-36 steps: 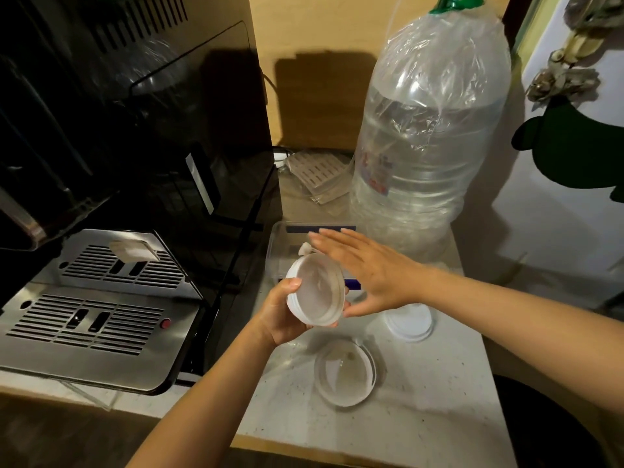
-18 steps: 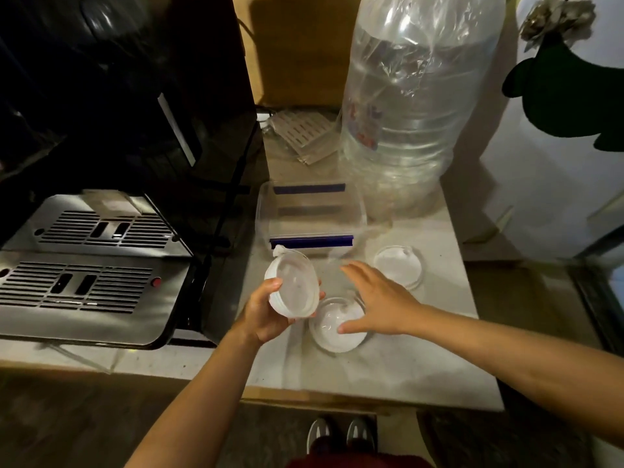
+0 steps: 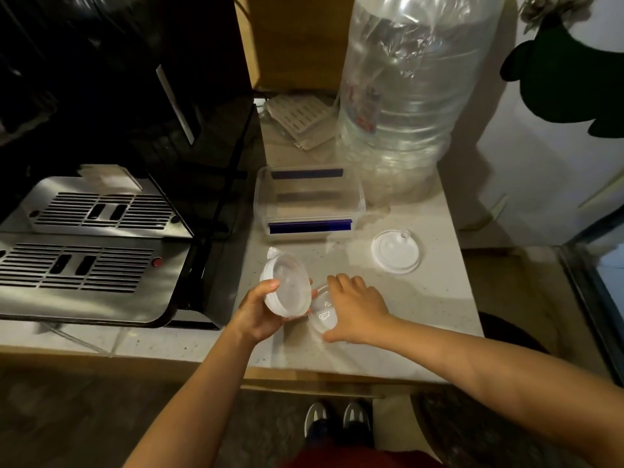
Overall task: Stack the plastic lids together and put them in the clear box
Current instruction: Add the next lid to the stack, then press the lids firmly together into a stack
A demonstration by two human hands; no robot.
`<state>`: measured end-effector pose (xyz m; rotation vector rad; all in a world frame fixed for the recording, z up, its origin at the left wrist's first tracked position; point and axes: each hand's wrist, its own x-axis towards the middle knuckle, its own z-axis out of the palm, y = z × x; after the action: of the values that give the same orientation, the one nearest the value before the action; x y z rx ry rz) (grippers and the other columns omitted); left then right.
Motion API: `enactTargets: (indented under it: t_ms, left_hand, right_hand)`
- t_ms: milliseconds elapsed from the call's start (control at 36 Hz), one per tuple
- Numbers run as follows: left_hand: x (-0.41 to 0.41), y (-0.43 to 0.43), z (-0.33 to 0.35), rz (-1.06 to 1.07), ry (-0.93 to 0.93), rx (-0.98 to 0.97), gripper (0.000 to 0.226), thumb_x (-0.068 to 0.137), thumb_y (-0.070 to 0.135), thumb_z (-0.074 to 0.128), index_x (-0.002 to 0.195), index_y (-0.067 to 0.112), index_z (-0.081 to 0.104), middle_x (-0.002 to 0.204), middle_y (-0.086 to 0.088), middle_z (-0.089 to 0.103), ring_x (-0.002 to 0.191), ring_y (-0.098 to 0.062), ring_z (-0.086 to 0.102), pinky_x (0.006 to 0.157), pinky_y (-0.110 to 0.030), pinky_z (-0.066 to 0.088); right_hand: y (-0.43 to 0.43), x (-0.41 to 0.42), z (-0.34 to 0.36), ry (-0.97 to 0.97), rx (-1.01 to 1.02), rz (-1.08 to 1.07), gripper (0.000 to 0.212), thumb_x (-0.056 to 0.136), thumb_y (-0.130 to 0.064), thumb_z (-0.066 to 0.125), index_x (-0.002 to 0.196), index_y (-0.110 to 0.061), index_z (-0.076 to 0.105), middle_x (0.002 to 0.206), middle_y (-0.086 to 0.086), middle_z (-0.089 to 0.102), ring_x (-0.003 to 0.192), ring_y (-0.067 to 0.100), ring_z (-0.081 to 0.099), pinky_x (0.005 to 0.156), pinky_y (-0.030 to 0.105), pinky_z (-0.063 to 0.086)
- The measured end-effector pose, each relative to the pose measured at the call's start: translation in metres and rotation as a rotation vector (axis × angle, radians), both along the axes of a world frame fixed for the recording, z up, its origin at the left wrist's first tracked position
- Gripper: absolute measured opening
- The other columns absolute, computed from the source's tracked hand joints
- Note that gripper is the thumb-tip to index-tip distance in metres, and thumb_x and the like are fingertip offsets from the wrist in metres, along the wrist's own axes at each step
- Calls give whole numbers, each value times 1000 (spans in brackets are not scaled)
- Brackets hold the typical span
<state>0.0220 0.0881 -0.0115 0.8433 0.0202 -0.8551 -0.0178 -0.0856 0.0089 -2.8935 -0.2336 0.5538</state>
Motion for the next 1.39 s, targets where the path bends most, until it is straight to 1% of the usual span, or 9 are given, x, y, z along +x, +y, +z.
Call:
enactTargets:
  t_ms: [333,472,583,722,806,917,1056,1250,1389]
  left_hand:
    - [5,1,6,44,7,-11,94,30,41,88,112,21,46,104,-13,52,86,-26,67,67,-37,58]
    - [8,-11,20,56,-16,-15,88,28,44,87,107,23,53,99,-10,61,84,-27,67,62,-37,59]
    - [12,-23,38,42,-68,-72,64,31,45,86,89,23,70,84,-6,72,75,-23,68,54,-34,58]
    - [24,-38,53,-38,-116,-155,74,49,47,82,112,21,55,107,-11,55,91,-25,56,59,-36,57]
    - [27,-48,64,-67,-186,-200,68,50,48,81,109,22,60,104,-8,62,92,-23,60,61,-34,57]
    - [25,-60,82,-117,-250,-229,57,48,51,81,97,26,68,91,0,70,83,-16,65,58,-29,57]
    - [32,-67,82,-104,-154,-224,72,43,48,84,105,21,60,101,-9,58,88,-24,60,56,-34,58]
    - [36,-72,87,-101,-143,-241,73,38,48,86,102,21,65,100,-10,63,87,-29,64,56,-35,58]
    - [39,-75,91,-129,-170,-265,71,42,48,85,104,22,65,100,-8,68,94,-30,64,65,-40,59]
  right_hand:
    - [-22,12,35,-59,158,-92,91,65,-42,73,137,-15,23,143,2,28,122,24,37,84,35,48]
    - [-36,18,63,-116,389,-68,96,67,-33,76,141,-16,19,146,-1,23,131,19,31,100,33,41]
    - [-43,22,83,-206,513,28,93,65,-25,79,139,-16,23,143,-1,27,126,13,35,98,22,34]
    - [-48,29,103,-305,560,162,96,64,-25,81,139,-15,24,144,1,27,119,-5,25,93,-2,26]
    - [-51,31,110,-333,534,234,97,64,-26,81,140,-13,22,144,3,27,117,-9,22,91,-8,21]
    - [-52,34,117,-363,535,274,98,65,-30,81,141,-18,19,145,0,26,119,-9,21,93,-2,23]
    - [-55,38,121,-393,569,300,97,66,-37,79,138,-30,14,144,-8,24,126,-8,22,101,2,25]
    - [-62,46,119,-395,545,343,100,69,-42,76,140,-33,6,145,-22,9,132,-19,-1,107,0,7]
    - [-67,52,118,-423,487,378,102,71,-49,70,141,-35,-2,142,-38,-7,137,-12,-8,110,5,-3]
